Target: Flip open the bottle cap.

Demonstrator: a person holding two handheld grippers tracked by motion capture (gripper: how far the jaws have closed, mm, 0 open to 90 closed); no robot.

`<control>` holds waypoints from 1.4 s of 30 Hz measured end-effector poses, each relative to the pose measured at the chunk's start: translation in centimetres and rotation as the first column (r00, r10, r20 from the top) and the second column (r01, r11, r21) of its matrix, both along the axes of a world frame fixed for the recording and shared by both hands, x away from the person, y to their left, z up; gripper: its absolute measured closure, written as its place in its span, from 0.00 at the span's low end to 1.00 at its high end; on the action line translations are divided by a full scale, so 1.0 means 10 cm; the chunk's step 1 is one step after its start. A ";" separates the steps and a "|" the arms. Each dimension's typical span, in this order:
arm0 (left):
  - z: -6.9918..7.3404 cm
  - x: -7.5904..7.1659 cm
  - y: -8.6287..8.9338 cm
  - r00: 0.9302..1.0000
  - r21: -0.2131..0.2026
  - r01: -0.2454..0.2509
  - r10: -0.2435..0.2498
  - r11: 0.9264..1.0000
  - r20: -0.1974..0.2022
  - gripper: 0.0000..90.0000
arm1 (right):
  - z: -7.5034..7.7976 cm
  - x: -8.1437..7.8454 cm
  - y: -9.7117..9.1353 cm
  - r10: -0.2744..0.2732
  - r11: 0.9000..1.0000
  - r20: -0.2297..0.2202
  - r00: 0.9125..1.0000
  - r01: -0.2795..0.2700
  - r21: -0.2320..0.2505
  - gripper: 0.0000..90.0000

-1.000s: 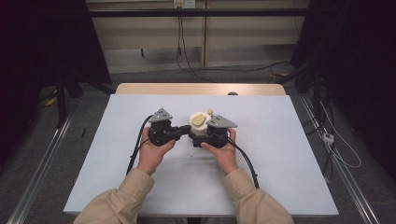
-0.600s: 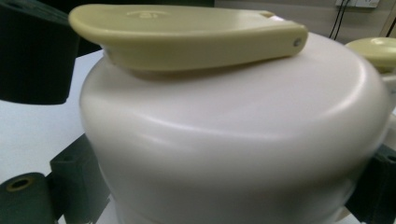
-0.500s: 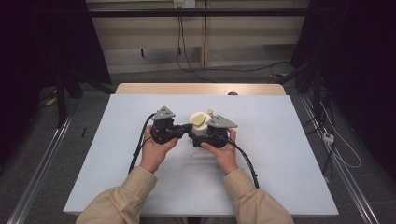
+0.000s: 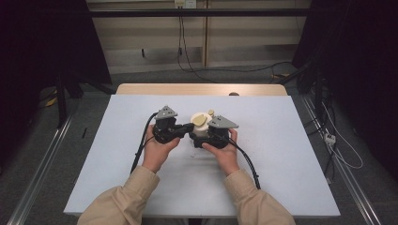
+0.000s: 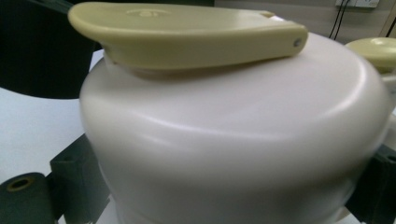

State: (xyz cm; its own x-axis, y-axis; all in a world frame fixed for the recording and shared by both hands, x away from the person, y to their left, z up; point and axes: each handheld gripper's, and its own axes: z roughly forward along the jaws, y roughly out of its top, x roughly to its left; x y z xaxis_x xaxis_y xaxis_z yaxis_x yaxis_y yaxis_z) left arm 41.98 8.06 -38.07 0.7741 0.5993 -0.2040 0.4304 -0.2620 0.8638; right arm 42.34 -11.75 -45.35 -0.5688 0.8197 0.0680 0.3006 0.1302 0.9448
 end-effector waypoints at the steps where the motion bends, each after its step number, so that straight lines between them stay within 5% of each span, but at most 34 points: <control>1: 0.00 0.00 0.00 1.000 -0.007 -0.005 0.005 1.000 -0.001 1.00 | 0.00 0.00 0.00 0.000 1.000 -0.001 1.000 0.000 0.000 0.08; 42: 0.14 0.04 -0.08 1.000 0.006 -0.014 0.014 1.000 0.026 1.00 | 0.00 0.00 0.00 0.000 1.000 0.000 1.000 0.000 0.000 0.08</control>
State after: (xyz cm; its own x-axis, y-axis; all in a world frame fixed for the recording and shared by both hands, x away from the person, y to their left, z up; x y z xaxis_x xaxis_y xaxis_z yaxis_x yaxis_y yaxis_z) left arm 42.37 7.25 -36.65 0.7705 0.6114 -0.1802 0.4117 -0.2615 0.8730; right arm 42.34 -11.74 -45.35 -0.5685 0.8199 0.0678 0.3006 0.1303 0.9448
